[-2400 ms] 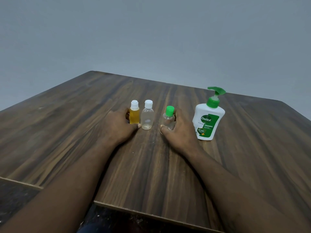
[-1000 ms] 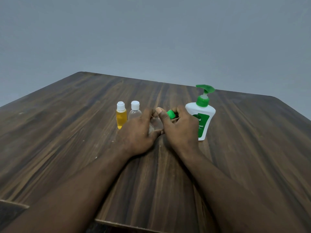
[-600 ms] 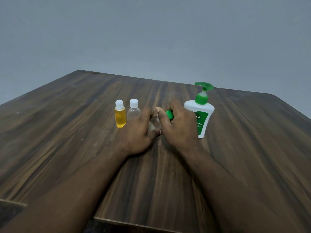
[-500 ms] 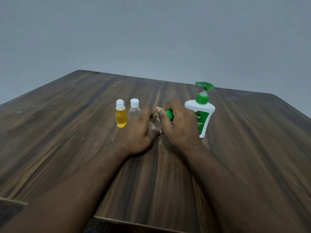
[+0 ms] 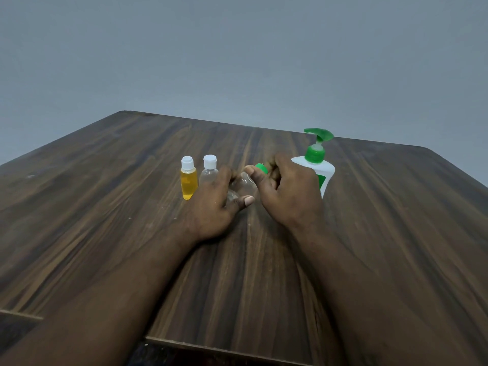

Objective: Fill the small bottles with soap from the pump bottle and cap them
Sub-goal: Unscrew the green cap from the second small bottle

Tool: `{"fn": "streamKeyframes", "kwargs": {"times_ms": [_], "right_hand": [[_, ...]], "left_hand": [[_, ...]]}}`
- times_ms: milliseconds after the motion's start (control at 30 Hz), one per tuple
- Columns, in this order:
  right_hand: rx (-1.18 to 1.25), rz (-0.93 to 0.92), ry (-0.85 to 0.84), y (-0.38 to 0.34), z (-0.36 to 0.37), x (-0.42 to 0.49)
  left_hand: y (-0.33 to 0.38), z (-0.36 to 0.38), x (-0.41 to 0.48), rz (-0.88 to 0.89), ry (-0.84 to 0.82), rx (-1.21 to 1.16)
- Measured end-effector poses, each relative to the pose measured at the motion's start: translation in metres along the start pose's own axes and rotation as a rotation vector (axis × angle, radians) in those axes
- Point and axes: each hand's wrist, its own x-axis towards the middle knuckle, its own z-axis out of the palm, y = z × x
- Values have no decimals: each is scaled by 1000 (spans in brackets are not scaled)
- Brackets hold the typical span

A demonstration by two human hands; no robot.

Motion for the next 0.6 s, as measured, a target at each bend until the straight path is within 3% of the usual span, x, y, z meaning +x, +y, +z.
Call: {"fn": "streamKeyframes", "kwargs": {"times_ms": [67, 233, 400, 600], "right_hand": [[3, 2, -2, 1, 2, 0], [337, -4, -122, -5, 2, 0], [178, 63, 34, -9, 7, -2], [323, 14, -48, -10, 4, -2]], "left_hand": [[0, 1, 0, -2, -3, 11], [-1, 0, 2, -12, 31, -3], [-3, 1, 2, 23, 6, 31], [-1, -1, 2, -6, 7, 10]]}}
